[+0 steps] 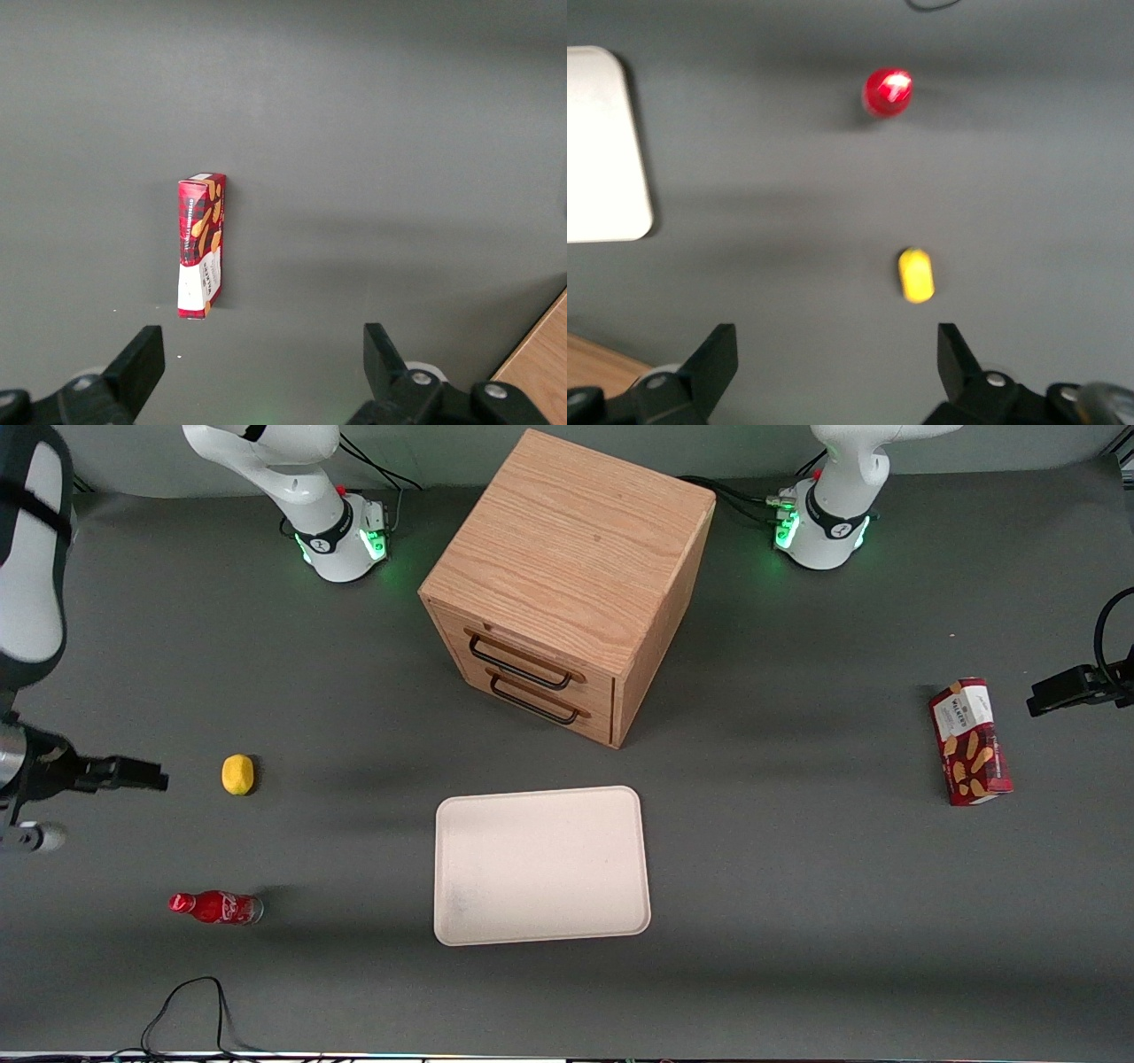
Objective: Place coke bottle on tray
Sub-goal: 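Move the open right gripper down over the red Coca-Cola bottle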
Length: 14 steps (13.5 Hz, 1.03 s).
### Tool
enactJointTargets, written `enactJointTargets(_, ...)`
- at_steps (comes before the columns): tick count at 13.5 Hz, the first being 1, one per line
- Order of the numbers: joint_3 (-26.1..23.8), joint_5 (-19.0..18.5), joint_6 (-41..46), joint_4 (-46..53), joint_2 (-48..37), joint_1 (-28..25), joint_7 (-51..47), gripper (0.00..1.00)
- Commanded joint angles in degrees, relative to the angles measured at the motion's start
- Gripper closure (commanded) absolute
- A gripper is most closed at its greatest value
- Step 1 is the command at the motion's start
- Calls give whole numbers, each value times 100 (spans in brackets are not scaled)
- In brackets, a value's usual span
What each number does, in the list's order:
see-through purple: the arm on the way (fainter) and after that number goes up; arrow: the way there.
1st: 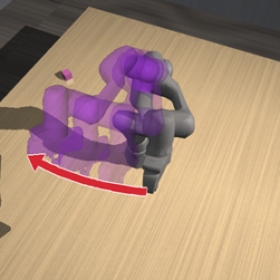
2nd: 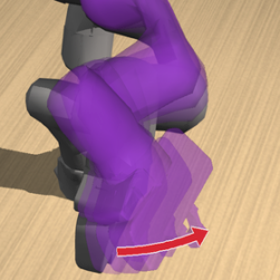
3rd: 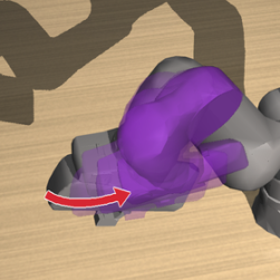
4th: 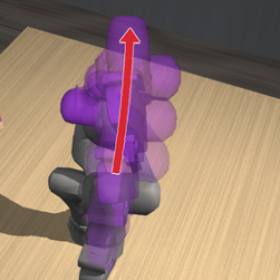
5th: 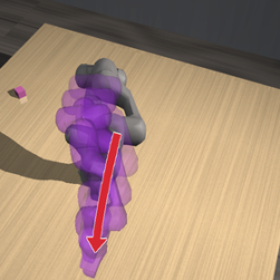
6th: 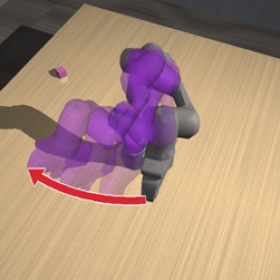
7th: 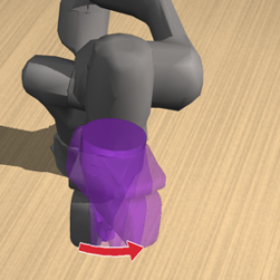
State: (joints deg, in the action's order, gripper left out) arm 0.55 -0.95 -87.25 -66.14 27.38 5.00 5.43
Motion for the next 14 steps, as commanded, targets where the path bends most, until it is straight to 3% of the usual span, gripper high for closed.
enactJointTargets(1,-37,-46,261,1338,1004,247,396,0)
enactJointTargets(5,-46,-54,-326,1534,1454,423,591,0)
enactJointTargets(14,-72,-239,-1136,1542,2253,116,599,1)
